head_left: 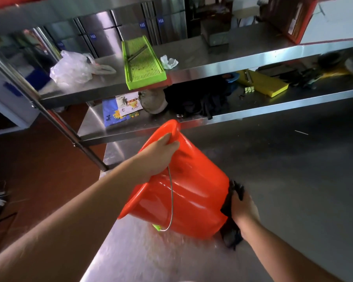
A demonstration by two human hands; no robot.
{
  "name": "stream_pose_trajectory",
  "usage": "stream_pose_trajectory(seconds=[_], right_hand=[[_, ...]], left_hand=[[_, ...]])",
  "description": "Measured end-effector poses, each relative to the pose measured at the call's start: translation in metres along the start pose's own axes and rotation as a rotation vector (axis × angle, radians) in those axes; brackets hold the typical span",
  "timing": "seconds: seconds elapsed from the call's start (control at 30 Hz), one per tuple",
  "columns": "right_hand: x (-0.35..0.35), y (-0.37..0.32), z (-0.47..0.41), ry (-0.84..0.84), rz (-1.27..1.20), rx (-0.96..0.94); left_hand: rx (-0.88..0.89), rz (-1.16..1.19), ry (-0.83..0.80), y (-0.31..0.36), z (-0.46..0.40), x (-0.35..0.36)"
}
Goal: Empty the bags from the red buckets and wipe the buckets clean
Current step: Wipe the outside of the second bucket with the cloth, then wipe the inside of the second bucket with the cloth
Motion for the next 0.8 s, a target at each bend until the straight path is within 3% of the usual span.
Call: stream_pose_trajectory(seconds=[0.23,0.43,0.67,0.8], right_hand=[[0.023,0.032,0.024,-0.226,-0.185,0.141],[0.011,0.044,0.022,-0.270,-0.327,0.258],[-0.045,-0.032,-0.001,-0.052,-0.417,0.067],[-0.073,-0.089,-0.007,0.114,-0.218,-0.230]], left_hand=[[0.236,-0.304,-0.095,-0.014,0.030,0.008],[0.381,-0.506,-0.208,-0.033,0.075,0.023],[0.684,-0.701,-0.353,-0.067,0.135,0.032],[0.761,-0.732,-0.431,-0.091,0.152,0.033]])
Point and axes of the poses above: each hand's wrist, its own z-axis away from the middle knuckle, its own x-axis out of the palm, y = z × x, the point moved 3 cm from there along -z, towards the middle knuckle, and after that the axes turned 9 degrees about y, right-handed, at the moved point
